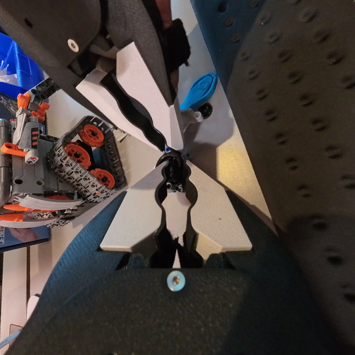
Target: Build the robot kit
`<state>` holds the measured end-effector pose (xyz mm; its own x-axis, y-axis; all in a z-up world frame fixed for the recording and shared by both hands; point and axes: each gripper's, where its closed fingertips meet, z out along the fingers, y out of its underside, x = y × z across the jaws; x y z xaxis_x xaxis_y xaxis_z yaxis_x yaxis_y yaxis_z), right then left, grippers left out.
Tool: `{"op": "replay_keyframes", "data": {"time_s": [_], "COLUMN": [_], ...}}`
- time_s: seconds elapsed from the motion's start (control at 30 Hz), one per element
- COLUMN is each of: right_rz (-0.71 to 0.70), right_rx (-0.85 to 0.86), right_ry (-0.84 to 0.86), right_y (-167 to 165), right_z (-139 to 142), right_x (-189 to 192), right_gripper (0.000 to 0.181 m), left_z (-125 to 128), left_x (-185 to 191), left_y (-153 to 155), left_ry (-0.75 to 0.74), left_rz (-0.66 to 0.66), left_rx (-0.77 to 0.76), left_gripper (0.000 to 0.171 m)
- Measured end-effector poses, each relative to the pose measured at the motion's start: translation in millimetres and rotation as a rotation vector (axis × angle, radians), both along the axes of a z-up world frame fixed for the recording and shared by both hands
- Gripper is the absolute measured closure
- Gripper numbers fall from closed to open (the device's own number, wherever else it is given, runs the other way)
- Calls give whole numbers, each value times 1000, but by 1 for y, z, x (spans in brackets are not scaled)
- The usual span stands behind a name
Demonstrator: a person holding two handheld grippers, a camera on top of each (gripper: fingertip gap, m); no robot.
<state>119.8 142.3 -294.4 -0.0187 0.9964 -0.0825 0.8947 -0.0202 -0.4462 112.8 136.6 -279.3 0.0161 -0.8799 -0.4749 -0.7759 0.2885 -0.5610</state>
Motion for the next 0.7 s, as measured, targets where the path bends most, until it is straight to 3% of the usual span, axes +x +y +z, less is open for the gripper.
{"op": "replay_keyframes", "data": {"time_s": [0.17,0.7], "right_rz": [31,2], "right_rx": [-10,-21], "right_ry": [-73,-73], "right_y": [2,5], "right_z": [2,1], "right_x": [2,2], "right_gripper": [176,176], "left_z": [1,1], "left_x": [0,0], "left_y": [0,-3], "left_ry": [-5,-35], "left_rz": [2,-15], "left_rx": [1,-67], "left_gripper": [163,159]}}
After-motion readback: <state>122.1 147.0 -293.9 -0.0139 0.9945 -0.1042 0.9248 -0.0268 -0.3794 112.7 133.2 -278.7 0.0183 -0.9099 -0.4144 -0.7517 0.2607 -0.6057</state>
